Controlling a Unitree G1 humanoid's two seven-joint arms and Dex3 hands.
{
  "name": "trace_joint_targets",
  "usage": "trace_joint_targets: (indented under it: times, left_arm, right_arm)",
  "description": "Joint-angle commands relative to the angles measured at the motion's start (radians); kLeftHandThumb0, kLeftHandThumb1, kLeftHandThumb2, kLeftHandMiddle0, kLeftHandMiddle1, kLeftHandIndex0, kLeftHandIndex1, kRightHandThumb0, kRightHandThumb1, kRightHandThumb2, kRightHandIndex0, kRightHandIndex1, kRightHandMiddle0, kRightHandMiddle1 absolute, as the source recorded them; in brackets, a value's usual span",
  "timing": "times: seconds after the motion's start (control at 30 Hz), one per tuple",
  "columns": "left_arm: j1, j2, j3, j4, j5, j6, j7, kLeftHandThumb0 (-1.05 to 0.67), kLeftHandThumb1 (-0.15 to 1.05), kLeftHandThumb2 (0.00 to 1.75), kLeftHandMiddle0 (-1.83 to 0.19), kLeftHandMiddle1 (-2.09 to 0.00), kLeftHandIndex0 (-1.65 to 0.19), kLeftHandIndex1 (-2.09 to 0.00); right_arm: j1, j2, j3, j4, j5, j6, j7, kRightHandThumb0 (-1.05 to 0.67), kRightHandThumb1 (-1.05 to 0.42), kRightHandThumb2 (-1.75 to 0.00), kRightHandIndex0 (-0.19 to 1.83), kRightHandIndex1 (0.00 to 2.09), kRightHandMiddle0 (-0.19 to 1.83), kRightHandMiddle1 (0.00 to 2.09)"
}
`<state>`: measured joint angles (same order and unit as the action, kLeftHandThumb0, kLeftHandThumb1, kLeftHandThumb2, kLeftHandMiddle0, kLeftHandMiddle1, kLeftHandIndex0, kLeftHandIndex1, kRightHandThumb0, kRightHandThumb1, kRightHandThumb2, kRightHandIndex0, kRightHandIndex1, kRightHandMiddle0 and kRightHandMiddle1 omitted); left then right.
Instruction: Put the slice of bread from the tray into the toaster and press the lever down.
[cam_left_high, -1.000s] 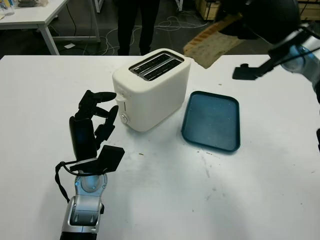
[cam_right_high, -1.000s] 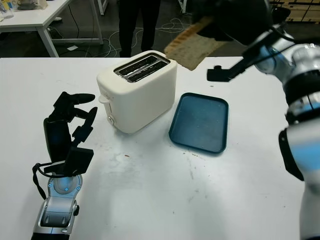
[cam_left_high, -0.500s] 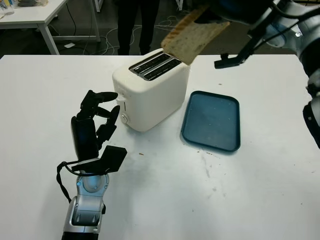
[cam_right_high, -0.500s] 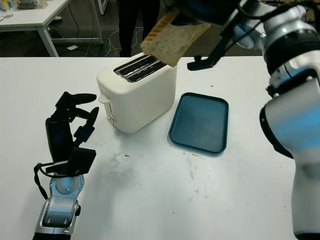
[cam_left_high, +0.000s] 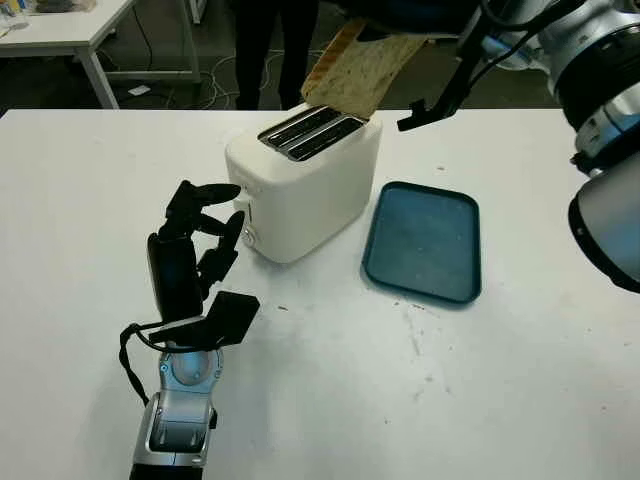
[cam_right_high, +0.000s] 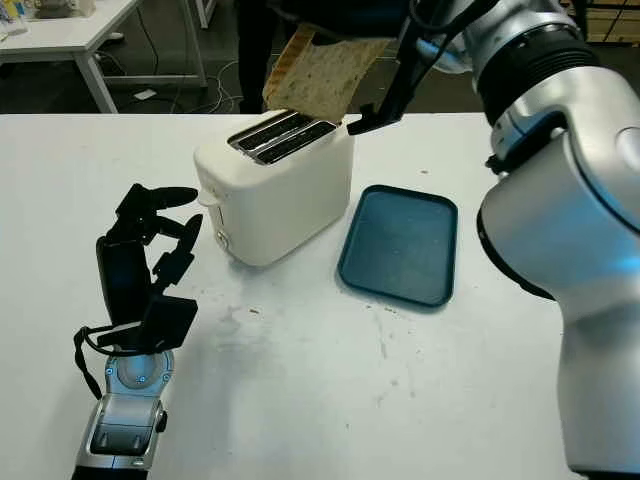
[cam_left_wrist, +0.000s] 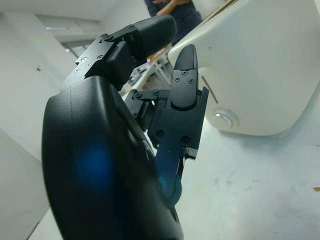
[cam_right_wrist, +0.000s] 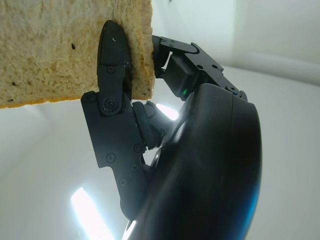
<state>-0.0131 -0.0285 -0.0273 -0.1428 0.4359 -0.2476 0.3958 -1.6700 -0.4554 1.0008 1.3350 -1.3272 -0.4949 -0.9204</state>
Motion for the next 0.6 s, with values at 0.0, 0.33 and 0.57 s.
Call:
trace_joint_targets:
  times: [0.0,0.33,0.57]
  left_arm:
    - [0.003,0.0,-0.002,-0.006,0.007,0.0,0.008,-0.18,0.92,0.21,-0.59,-1.56,-0.51,-0.99]
    - [0.005,-0.006,-0.007,0.001,-0.002,-0.007,0.006,-0.19,0.92,0.21,-0.59,-1.54,-0.52,-0.99]
    - [0.005,-0.009,-0.009,0.001,-0.007,-0.008,0.004,-0.2,0.92,0.21,-0.58,-1.55,-0.51,-0.99]
  right_arm:
    - [-0.022,0.01,0.011,0.011,-0.003,0.025,-0.002,-0.55,-0.92,-0.35,1.21,1.75,0.86,1.75]
    - [0.023,0.033,0.06,0.029,-0.016,0.065,0.044,-0.55,-0.92,-0.28,1.19,1.75,0.84,1.74]
    - [0.032,0.044,0.072,0.033,-0.022,0.065,0.034,-0.55,-0.92,-0.34,1.21,1.75,0.85,1.75]
